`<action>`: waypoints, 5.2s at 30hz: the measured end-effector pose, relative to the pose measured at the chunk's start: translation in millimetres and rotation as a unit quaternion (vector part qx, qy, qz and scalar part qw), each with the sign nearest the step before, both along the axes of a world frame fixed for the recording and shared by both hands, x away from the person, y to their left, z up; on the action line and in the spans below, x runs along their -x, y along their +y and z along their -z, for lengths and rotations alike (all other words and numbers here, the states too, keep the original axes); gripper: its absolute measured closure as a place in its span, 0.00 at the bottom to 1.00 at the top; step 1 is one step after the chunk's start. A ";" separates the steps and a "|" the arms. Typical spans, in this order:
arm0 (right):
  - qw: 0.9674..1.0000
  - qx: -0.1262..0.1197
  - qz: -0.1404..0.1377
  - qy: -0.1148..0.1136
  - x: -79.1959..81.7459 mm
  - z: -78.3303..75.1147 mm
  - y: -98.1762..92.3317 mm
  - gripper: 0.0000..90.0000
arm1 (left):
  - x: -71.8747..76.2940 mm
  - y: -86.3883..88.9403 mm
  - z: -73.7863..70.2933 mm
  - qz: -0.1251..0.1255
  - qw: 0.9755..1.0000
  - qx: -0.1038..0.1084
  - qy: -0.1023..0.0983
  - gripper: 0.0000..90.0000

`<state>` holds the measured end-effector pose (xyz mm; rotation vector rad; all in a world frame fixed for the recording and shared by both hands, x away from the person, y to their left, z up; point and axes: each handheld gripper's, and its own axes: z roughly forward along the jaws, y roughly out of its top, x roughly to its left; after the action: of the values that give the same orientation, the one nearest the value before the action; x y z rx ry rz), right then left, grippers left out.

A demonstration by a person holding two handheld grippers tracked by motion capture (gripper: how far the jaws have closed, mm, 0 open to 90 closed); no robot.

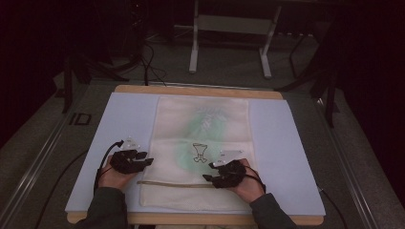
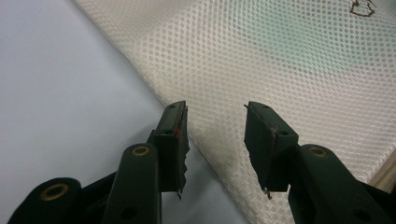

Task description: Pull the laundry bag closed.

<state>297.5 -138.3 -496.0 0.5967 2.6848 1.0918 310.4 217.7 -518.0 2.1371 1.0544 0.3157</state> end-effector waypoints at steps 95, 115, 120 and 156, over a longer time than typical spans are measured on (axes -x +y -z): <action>0.989 0.004 -0.144 -0.008 10.8 22.9 199.9 0.88 | -3.3 5.8 8.0 0.062 0.995 0.036 0.068 0.94; 0.989 0.034 -0.144 -0.009 9.3 28.8 217.5 0.90 | -2.6 11.9 4.1 0.037 0.998 0.036 0.048 0.93; 0.989 0.023 -0.142 -0.013 10.8 23.7 213.5 0.91 | -2.0 13.2 3.2 0.029 0.998 0.039 0.045 0.93; 0.992 0.036 -0.121 -0.009 11.3 27.4 220.9 0.90 | -1.0 22.1 0.3 0.011 0.998 0.045 0.033 0.93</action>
<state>286.2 82.7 -523.4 0.2523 2.8216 1.0437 311.4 239.7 -518.3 2.0896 1.0612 0.1843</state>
